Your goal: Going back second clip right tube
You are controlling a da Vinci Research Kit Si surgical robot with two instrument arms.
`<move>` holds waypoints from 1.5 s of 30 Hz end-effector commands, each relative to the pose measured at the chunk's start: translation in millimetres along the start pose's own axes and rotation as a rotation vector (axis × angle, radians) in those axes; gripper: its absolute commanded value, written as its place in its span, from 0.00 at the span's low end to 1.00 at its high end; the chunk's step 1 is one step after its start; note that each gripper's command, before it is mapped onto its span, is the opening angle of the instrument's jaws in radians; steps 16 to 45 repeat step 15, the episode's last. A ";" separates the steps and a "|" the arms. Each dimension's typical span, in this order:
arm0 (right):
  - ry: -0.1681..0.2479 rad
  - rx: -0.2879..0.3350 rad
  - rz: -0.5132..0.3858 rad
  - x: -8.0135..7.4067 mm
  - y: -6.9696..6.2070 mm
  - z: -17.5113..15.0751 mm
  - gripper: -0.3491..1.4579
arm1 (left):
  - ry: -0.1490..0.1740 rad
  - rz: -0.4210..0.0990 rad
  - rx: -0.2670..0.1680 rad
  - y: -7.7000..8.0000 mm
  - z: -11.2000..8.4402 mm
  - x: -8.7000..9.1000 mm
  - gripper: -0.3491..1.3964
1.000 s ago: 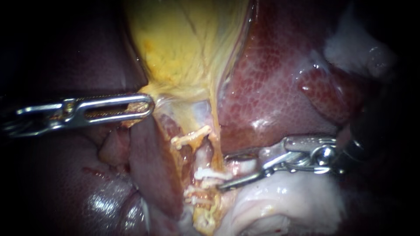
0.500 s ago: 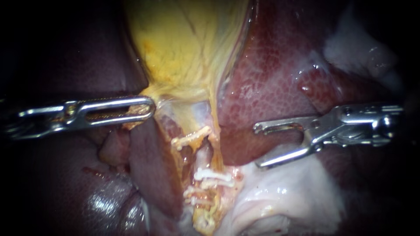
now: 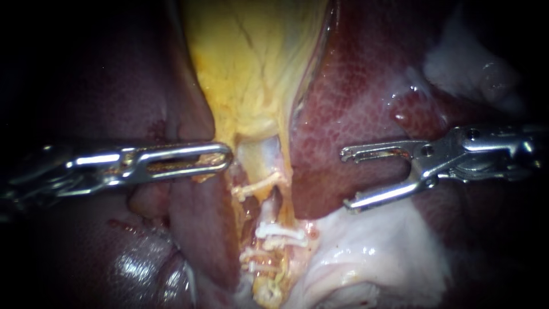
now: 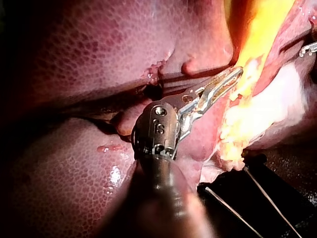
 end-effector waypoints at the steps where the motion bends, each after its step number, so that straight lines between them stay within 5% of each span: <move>1: 0.001 0.000 0.001 0.1 0.0 0.0 0.52 | 0.005 0.002 0.002 0.0 0.2 0.2 0.00; 12: 0.010 0.002 0.009 1.3 -0.4 -0.3 0.52 | 0.008 0.006 0.009 -0.2 1.1 0.8 0.00; 45: 0.010 0.002 0.009 1.3 -0.4 -0.3 0.52 | 0.009 0.006 0.009 -0.2 1.0 0.8 0.00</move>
